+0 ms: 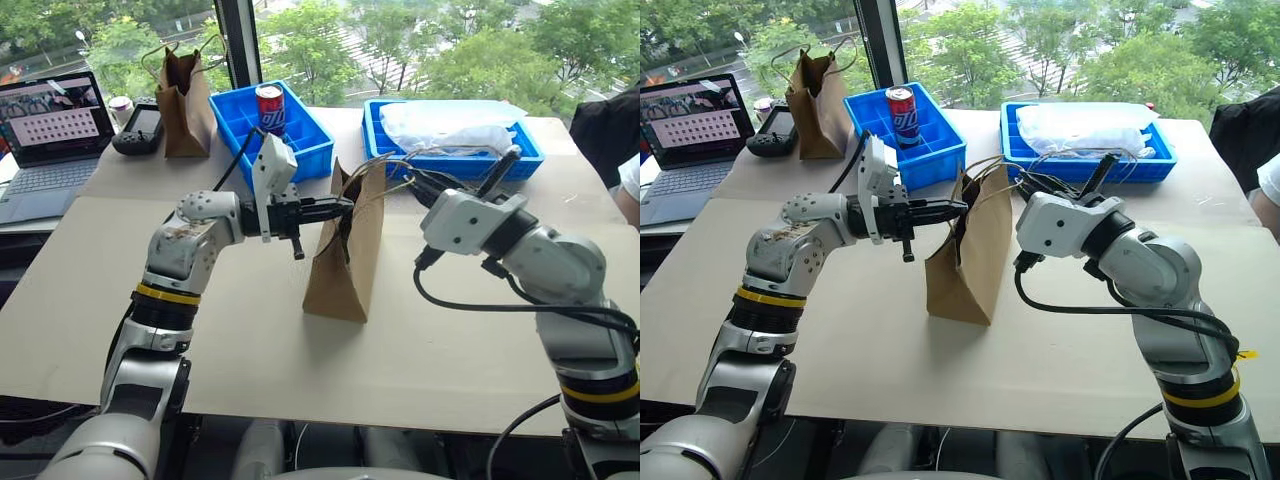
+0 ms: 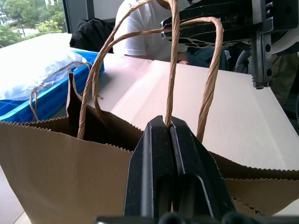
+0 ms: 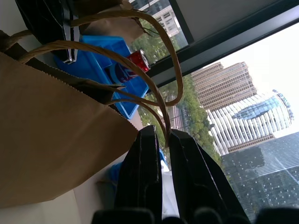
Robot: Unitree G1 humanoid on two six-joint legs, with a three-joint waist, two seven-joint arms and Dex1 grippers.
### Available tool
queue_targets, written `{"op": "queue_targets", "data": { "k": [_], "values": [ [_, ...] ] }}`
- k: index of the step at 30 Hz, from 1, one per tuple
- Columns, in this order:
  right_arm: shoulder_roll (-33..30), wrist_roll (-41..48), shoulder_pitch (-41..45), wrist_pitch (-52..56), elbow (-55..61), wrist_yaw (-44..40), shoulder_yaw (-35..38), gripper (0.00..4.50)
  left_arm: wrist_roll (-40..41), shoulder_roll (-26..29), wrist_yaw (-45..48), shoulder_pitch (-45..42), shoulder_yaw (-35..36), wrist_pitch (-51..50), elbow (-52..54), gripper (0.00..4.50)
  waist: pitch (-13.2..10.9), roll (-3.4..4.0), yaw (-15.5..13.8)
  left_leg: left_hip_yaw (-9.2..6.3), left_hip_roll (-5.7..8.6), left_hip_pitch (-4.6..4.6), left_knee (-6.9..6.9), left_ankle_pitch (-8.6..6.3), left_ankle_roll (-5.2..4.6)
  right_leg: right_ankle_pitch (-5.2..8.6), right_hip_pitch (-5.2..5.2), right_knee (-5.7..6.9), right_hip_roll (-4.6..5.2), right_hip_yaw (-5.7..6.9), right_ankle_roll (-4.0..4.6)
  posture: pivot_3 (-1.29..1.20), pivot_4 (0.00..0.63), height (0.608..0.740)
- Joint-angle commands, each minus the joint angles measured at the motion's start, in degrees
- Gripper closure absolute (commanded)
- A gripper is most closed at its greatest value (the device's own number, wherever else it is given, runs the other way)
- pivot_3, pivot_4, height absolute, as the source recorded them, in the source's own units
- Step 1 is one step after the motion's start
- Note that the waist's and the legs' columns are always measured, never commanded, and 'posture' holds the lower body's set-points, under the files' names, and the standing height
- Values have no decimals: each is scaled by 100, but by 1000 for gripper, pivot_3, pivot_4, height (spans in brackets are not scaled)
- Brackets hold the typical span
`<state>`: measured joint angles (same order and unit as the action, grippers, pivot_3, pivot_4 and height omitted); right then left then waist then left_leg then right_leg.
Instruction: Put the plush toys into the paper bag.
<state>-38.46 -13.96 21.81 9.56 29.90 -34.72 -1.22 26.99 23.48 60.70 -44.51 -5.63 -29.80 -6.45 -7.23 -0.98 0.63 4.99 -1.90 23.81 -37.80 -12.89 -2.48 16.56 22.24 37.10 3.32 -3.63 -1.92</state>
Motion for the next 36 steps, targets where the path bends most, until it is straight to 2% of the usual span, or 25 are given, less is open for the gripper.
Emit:
{"op": "queue_targets", "data": {
  "k": [1, 7, 8, 9, 17, 20, 22, 27, 28, 30, 32, 33, 36],
  "values": [
    [-43, 246, 60, 125, 256, 6, 396, 2325, 328, -58, -22, -168, 282, -309, 25, 2891, 0, 0, 5, 0, 0, 0, 0, 0, 0, 0, 0, 0, 0, 0, 0, 0, 150, 734],
    [-288, 600, -34, 229, 147, -97, 956, 270, 862, 77, 144, -324, 743, -722, -40, 704, 0, 0, 3, 0, 0, 0, 0, 0, 0, 0, 1, 0, 0, 0, 0, 0, 150, 734],
    [-326, 658, -59, 254, 151, -109, 1047, 0, 996, 139, 193, -361, 872, -842, -61, 366, 0, 0, 3, 0, 0, 0, 0, 0, 0, 0, 0, -1, 0, 0, 0, 0, 150, 734],
    [-370, 697, -100, 277, 168, -128, 1126, 0, 1068, 229, 260, -391, 968, -892, -87, 32, 0, 0, 4, 0, 0, 0, 0, 0, 0, 0, 0, -1, 0, 0, 0, 0, 150, 734],
    [-696, 778, -603, 414, 279, -320, 1383, 0, 983, 871, 966, -296, 973, -686, -43, 32, 0, 0, 7, 1, 0, -1, 1, 0, 0, 0, -1, -1, 0, 0, 0, 0, 150, 734],
    [-859, 870, -1142, 384, 265, -554, 1692, 0, 899, 1131, 1235, -43, 936, -552, 67, 32, 0, 0, -10, 2, 1, -1, 1, 0, 0, 0, -1, -2, 1, 0, 0, 0, 150, 734],
    [-891, 1119, -1428, 415, 298, -713, 1911, 0, 1025, 1245, 1308, 67, 1078, -609, 78, 32, 0, 0, -12, 2, 0, -1, 3, -2, -3, 0, -3, -5, 1, 1, 0, 0, 150, 734],
    [-800, 2454, -1541, 1228, 378, -1213, 2274, 0, 1070, 1620, 1682, 445, 1206, -488, 172, 32, -1, 0, 20, 3, -4, -1, 1, -1, -2, 0, -2, -4, 0, 1, 0, 0, 150, 734],
    [-846, 2724, -1562, 1380, 378, -1395, 2242, 500, 1063, 1692, 1737, 559, 1200, -482, 250, 0, -1, 0, 31, 3, -4, -4, 2, -1, -2, 0, -2, -3, 0, 0, 0, 0, 150, 734],
    [-943, 2923, -1595, 1502, 338, -1588, 2074, 949, 1020, 1805, 1792, 767, 1181, -429, 417, 0, -1, 0, 40, 3, -9, -10, 2, -1, -2, 1, -7, -2, -4, -1, 1, 0, 150, 734],
    [-933, 3191, -1519, 1620, 300, -1744, 1848, 1760, 1066, 1970, 1962, 972, 1170, -461, 602, 0, -1, 0, 20, 2, -9, -10, 2, -1, -2, 1, -7, -1, -3, -1, 2, 0, 150, 734],
    [-914, 3298, -1458, 1654, 272, -1788, 1749, 1962, 1068, 2047, 2039, 1062, 1159, -467, 682, 0, -2, -1, 19, 3, -9, -9, 2, -2, -2, 1, -5, -1, -2, 0, 2, 0, 150, 734],
    [-951, 3409, -1270, 1651, 134, -1936, 1395, 3046, 1171, 2220, 2075, 1254, 1174, -677, 927, 0, -3, -2, 15, 3, -8, -7, 2, -2, -3, 1, -5, -3, 0, -1, 2, 0, 150, 734]
  ]
}}
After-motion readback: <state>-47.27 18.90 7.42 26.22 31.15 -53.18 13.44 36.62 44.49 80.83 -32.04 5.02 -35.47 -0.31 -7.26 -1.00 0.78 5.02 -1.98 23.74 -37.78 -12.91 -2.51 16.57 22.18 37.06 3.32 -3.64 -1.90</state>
